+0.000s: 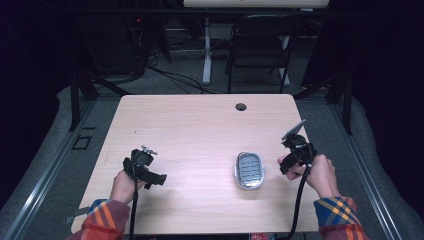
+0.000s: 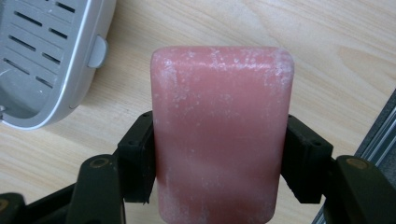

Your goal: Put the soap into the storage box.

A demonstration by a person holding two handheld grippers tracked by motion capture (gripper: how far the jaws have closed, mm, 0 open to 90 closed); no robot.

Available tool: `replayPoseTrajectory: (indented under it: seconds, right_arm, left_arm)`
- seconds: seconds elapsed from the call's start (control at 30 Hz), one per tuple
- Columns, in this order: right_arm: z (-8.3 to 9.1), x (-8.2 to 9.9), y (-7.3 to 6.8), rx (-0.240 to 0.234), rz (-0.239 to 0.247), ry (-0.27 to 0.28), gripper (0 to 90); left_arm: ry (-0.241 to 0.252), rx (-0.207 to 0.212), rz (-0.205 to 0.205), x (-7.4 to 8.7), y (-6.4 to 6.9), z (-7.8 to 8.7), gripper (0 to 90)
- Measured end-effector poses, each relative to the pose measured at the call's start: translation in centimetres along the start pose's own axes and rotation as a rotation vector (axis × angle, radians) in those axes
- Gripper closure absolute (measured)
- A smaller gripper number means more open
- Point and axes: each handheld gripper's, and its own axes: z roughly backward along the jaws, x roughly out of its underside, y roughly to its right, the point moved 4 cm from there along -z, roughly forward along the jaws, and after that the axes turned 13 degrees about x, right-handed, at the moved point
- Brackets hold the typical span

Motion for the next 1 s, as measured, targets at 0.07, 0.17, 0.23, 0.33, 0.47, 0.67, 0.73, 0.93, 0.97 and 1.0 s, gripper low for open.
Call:
replayPoseTrajectory:
  seconds: [0.07,0.17,0.23,0.33,0.47,0.67,0.73,0.93,0.97,1.0]
  right_arm:
    - [0.1,-0.1,-0.1,-0.001,0.005,-0.004,37.2]
    - [0.3,-0.3,-0.3,-0.007,0.011,0.001,37.2]
    - [0.5,-0.4,-0.5,-0.006,0.011,0.004,37.2]
    - [0.7,-0.6,-0.8,-0.006,0.019,0.002,37.2]
    - [0.9,-0.9,-1.2,-0.013,0.034,0.005,37.2]
    - [1.2,-1.4,-1.9,-0.012,0.051,0.01,37.2]
    - [1.3,-1.5,-2.0,-0.014,0.055,0.007,37.2]
    - [1.7,-1.8,-2.4,-0.017,0.06,0.018,37.2]
    - [1.7,-1.8,-2.5,-0.02,0.06,0.021,37.2]
    - [1.8,-1.9,-2.5,-0.014,0.063,0.018,37.2]
  left_arm:
    - [-0.001,0.0,0.0,0.0,0.0,0.0,0.2]
    - [0.0,0.0,-0.001,0.0,0.0,0.0,0.2]
    - [0.0,0.0,-0.002,0.0,0.0,0.0,0.2]
    - [0.0,0.0,-0.001,0.0,0.0,0.0,0.2]
    - [-0.002,0.0,-0.002,0.0,0.0,0.0,0.2]
    - [-0.002,0.0,-0.003,0.0,0.0,0.0,0.2]
    - [-0.002,0.0,-0.004,0.0,0.0,0.0,0.2]
    - [-0.002,0.0,-0.003,0.0,0.0,0.0,0.2]
    - [-0.002,0.0,-0.003,0.0,0.0,0.0,0.2]
    - [-0.002,0.0,-0.003,0.0,0.0,0.0,0.2]
